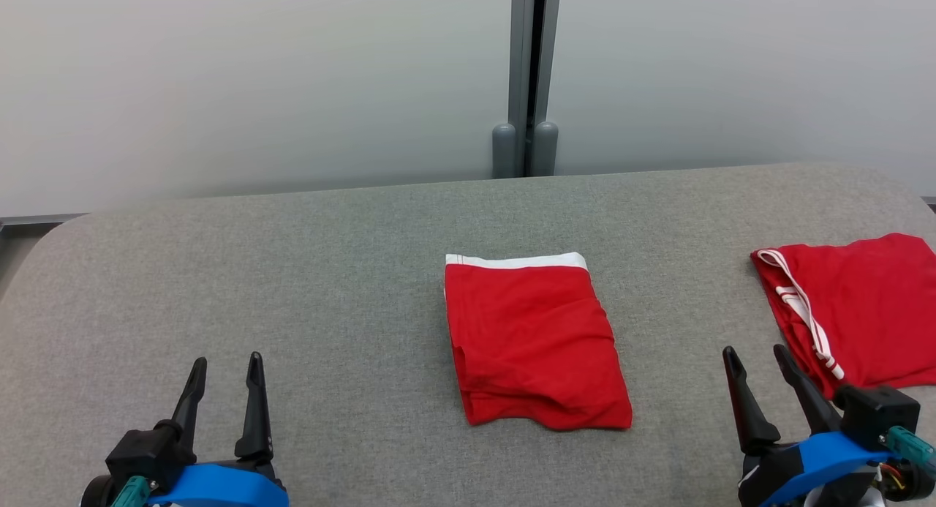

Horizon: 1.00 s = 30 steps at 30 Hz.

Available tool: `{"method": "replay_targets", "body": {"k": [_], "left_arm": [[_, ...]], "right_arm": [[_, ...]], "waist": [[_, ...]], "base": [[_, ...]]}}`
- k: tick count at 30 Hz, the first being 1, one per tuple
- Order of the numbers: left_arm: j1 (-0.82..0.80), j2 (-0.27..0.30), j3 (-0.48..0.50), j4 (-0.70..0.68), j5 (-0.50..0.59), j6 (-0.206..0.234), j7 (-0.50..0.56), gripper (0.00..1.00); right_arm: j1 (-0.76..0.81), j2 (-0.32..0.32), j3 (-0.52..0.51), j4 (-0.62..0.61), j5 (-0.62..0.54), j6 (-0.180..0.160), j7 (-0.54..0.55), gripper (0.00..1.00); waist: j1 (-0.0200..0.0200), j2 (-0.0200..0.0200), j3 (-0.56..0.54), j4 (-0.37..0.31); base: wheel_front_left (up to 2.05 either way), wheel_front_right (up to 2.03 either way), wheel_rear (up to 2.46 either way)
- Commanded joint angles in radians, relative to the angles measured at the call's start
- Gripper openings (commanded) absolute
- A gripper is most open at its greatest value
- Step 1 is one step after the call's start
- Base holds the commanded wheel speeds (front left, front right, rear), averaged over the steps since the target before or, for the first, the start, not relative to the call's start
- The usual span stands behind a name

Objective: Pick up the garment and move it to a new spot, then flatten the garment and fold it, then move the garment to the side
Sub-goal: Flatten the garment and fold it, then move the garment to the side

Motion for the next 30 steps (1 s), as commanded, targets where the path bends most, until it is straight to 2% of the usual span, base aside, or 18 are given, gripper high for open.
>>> {"method": "replay_targets", "body": {"k": [1, 10, 13, 17, 20, 27, 30], "left_arm": [[-0.001, -0.002, -0.003, 0.003, 0.004, -0.004, -0.004, 1.0], [-0.007, -0.004, -0.006, -0.002, 0.007, -0.006, -0.004, 1.0], [-0.028, 0.001, -0.008, -0.014, 0.01, -0.006, -0.004, 1.0], [-0.059, 0.006, -0.019, -0.031, 0.012, -0.007, -0.004, 1.0], [-0.085, 0.007, -0.032, -0.036, 0.013, -0.007, -0.004, 1.0], [-0.131, 0.002, -0.052, -0.041, 0.007, -0.008, -0.004, 1.0], [-0.138, 0.0, -0.057, -0.041, 0.003, -0.008, -0.004, 1.0]], "right_arm": [[-0.009, -0.005, 0.003, 0.004, -0.004, 0.0, 0.001, 1.0], [-0.039, -0.003, 0.027, 0.009, 0.007, 0.0, 0.05, 1.0], [-0.101, -0.004, 0.059, 0.017, 0.023, 0.0, 0.132, 1.0], [-0.218, 0.022, 0.063, 0.085, 0.036, 0.0, 0.359, 1.0], [-0.316, 0.043, 0.052, 0.14, 0.021, 0.0, 0.464, 1.0], [-0.461, 0.079, -0.022, 0.32, -0.066, 0.0, 0.57, 1.0], [-0.487, 0.084, -0.013, 0.377, -0.066, 0.0, 0.589, 1.0]], "waist": [[0.0, -0.0001, 0.0, 0.002], [0.0, -0.0001, 0.013, 0.013], [0.0, -0.0001, 0.044, 0.023], [0.0, -0.0001, 0.102, 0.052], [0.0, -0.0001, 0.14, 0.08], [0.0, -0.0001, 0.21, 0.134], [0.0, -0.0001, 0.223, 0.146]], "base": [[0.0, 0.0, 0.0], [0.0, 0.0, 0.0], [0.0, 0.0, 0.0], [0.0, 0.0, 0.0], [0.0, 0.0, 0.0], [0.0, 0.0, 0.0], [0.0, 0.0, 0.0]]}}
